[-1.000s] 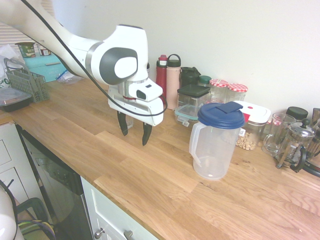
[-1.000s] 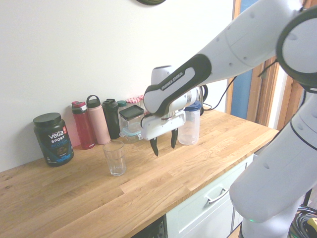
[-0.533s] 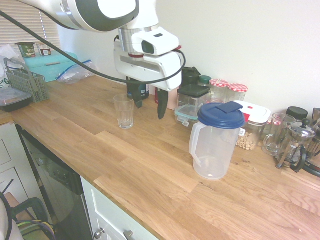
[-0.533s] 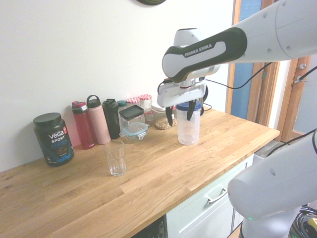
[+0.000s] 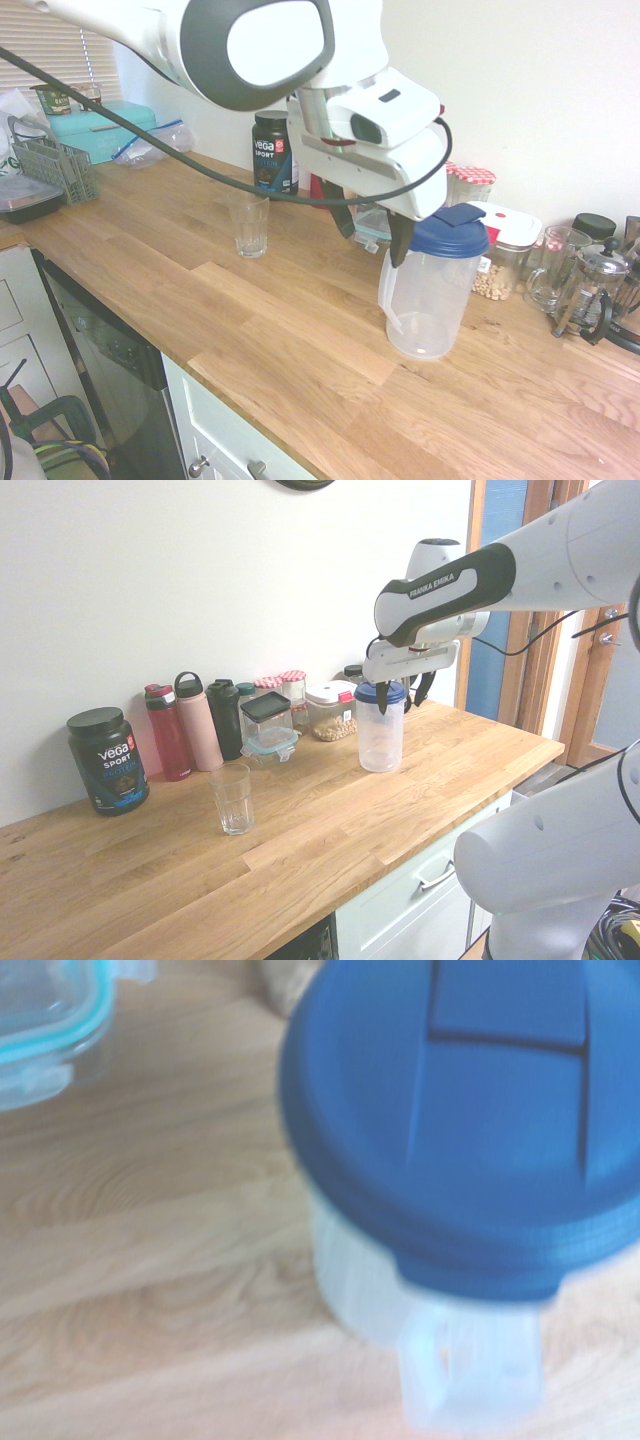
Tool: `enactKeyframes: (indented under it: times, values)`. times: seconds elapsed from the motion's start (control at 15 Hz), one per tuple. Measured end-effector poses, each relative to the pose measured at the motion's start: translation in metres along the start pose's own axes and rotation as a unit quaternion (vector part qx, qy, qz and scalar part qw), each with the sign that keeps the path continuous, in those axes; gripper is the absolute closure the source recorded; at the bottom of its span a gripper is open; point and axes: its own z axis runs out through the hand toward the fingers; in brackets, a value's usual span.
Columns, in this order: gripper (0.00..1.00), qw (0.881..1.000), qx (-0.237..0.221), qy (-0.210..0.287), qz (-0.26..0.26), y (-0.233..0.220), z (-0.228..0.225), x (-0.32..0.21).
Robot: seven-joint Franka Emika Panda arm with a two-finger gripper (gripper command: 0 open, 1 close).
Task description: Pour me some water
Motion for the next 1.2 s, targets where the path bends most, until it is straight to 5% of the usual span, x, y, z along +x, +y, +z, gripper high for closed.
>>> enactKeyframes:
  times: [0.2, 0.27, 1.2]
  values:
    - [0.0, 1.0, -0.004, -0.001, -0.005, -0.007, 0.026, 0.006]
    - [1.0, 1.0, -0.006, -0.002, -0.006, -0.01, 0.032, 0.009]
    - [1.0, 1.0, -0.016, -0.01, -0.008, -0.02, 0.056, 0.021]
